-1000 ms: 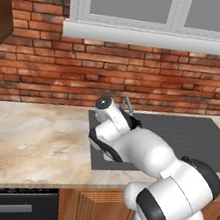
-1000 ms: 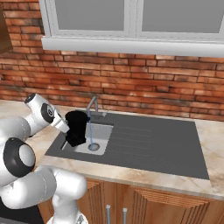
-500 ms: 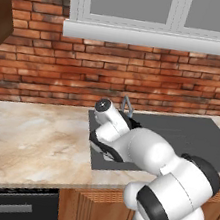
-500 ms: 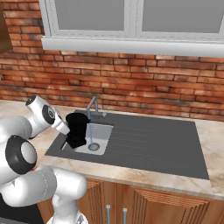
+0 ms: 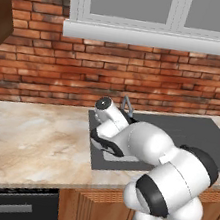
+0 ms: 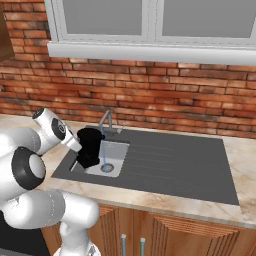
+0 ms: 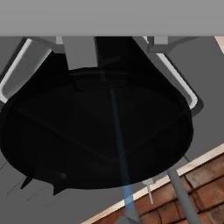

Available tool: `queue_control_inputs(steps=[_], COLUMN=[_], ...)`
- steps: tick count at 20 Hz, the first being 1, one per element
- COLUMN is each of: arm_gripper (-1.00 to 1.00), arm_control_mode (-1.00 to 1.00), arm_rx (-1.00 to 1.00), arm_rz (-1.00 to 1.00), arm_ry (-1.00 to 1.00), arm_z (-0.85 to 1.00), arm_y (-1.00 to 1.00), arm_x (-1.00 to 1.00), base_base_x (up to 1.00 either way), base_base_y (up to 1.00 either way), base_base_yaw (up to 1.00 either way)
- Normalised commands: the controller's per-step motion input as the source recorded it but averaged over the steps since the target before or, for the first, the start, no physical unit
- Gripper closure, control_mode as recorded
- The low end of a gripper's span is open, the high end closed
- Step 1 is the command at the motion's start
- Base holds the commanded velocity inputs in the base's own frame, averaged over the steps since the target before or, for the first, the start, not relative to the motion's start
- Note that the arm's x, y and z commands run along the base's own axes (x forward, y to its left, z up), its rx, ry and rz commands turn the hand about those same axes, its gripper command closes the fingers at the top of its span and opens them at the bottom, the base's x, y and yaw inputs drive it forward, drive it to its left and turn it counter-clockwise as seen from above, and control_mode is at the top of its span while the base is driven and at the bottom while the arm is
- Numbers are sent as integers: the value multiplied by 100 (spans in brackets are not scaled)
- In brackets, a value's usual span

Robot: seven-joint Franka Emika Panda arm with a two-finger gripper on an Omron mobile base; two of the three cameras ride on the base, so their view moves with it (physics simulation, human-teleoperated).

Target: Turn on the sink faucet and place the jug under the water for a few seconds to fill it up.

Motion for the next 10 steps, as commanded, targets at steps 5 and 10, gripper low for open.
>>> queue_control_inputs(steps=[5, 10], arm_gripper=[100, 100], arm_control_mode=[-100, -100], arm_rx=[0, 0], arm_rz=[0, 0], arm_ry=[0, 0], arm_z=[-8, -5], arm_y=[0, 0], arm_x=[19, 14], base_base_x=[0, 0], base_base_y=[0, 0], base_base_yaw=[0, 0])
